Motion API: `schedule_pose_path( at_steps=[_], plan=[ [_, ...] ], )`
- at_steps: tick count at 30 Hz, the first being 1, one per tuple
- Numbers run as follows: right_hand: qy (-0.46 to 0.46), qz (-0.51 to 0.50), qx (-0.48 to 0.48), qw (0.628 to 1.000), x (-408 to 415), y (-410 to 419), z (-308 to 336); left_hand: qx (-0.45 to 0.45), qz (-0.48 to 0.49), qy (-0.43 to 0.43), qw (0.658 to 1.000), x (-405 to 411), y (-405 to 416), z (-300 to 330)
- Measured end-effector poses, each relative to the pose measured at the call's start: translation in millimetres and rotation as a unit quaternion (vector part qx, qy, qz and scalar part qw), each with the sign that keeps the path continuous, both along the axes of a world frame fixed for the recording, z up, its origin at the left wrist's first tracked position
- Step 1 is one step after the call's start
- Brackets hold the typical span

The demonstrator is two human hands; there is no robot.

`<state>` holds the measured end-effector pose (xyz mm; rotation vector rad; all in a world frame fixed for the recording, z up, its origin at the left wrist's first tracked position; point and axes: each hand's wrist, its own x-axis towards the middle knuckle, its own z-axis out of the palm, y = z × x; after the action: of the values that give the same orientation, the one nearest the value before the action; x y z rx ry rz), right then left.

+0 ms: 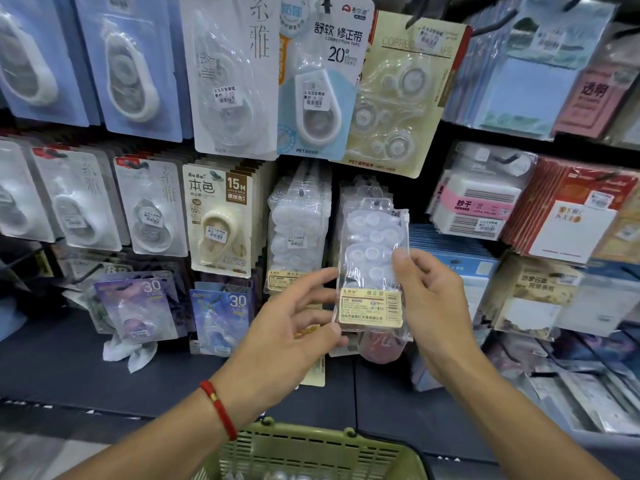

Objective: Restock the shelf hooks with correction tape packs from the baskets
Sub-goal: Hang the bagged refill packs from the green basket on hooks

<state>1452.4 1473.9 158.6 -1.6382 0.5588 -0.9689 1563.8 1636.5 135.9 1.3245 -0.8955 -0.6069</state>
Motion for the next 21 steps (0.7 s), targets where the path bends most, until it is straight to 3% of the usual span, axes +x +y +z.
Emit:
schedule_pose_path(
  at_steps=[4,6,9,13,15,18,21],
  plan=[
    [0.006,-0.001,-0.008,1.0,-0.5,-3.9,-1.7,0.002,-0.001,0.004,1.0,-0.3,-3.1,0.9],
    [0.056,-0.021,-0.032,0.998,-0.4,-8.7,-6.2,0.033,0.009,-0.006,0.999,2.6,-5.0,-5.1],
    [0.223,-0.07,-0.099,0.967,-4.9,-21.7,-23.3,0.145,0.024,-0.081,0.986,8.4,-2.8,-25.9],
    [0.336,-0.014,-0.049,0.941,-21.3,-25.4,-62.3,0.302,-0.019,-0.177,0.937,13.6,13.8,-77.6],
    [0.441,0.079,-0.101,0.888,-32.2,-17.8,-92.4,0.383,-0.068,-0.252,0.886,10.1,26.7,-109.2],
    [0.572,0.225,-0.174,0.769,-47.5,4.4,-152.8,0.501,-0.177,-0.365,0.764,5.3,52.0,-164.6],
    [0.657,0.331,-0.218,0.641,-59.9,30.1,-223.6,0.606,-0.253,-0.34,0.673,0.2,78.9,-220.7]
  ],
)
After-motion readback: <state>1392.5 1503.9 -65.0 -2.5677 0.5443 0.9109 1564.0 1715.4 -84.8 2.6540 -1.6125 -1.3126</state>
